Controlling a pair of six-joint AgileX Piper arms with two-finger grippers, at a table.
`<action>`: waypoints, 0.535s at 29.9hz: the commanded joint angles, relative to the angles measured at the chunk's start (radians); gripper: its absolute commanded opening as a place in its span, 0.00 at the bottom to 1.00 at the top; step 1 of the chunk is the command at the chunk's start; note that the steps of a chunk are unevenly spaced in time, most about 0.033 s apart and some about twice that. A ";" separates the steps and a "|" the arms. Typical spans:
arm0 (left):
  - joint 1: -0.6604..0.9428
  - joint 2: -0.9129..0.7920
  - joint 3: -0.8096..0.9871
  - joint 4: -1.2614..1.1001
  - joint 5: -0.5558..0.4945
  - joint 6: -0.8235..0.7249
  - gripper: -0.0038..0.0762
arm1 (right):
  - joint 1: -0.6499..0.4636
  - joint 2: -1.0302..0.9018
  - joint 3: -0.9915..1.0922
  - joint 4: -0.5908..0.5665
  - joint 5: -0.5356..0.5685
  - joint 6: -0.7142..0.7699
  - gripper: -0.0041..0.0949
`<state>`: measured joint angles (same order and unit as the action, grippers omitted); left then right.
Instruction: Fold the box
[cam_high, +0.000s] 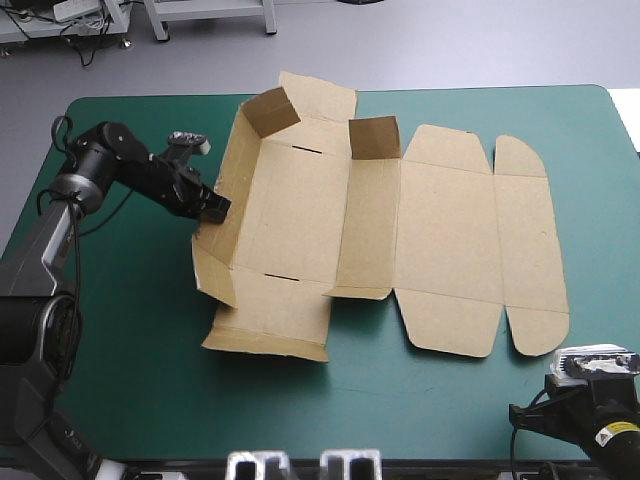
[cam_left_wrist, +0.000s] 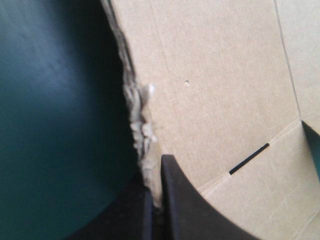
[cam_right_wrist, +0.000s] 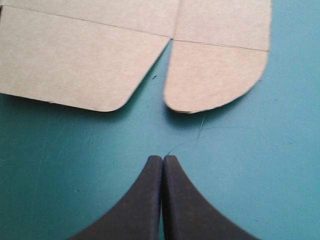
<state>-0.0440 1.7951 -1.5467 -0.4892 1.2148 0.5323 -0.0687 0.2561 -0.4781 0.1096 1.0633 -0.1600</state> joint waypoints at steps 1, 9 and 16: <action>-0.094 -0.086 -0.178 0.143 0.087 0.010 0.04 | -0.004 0.017 -0.020 0.006 -0.049 -0.001 0.02; -0.363 -0.087 -0.401 0.489 0.069 0.163 0.04 | -0.004 0.017 -0.024 0.006 -0.055 -0.005 0.03; -0.520 -0.087 -0.406 0.701 -0.059 0.195 0.04 | -0.004 0.019 -0.054 0.021 -0.067 -0.018 0.03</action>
<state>-0.5193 1.7613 -1.9183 0.1357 1.2334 0.6950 -0.0687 0.2561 -0.4842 0.1142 1.0568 -0.1611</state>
